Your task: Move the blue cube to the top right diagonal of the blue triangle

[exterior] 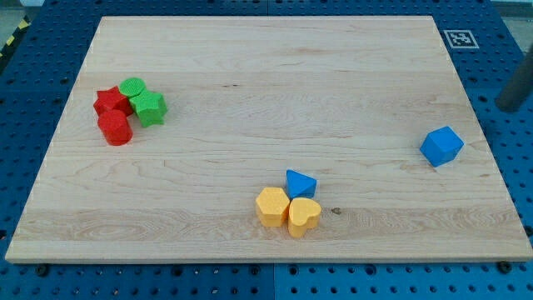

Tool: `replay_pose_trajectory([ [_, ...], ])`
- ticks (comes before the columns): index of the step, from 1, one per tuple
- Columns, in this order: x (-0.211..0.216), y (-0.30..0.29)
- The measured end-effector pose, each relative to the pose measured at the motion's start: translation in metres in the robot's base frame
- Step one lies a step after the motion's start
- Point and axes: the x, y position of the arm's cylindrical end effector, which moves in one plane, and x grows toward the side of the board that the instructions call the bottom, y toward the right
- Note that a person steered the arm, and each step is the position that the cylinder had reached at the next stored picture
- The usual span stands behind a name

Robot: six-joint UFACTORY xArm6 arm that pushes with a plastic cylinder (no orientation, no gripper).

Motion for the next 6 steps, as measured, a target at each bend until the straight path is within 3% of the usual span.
replay_pose_trajectory([
  [1,0.061,-0.033],
  [2,0.074,-0.045],
  [3,0.071,-0.05],
  [6,0.064,-0.142],
])
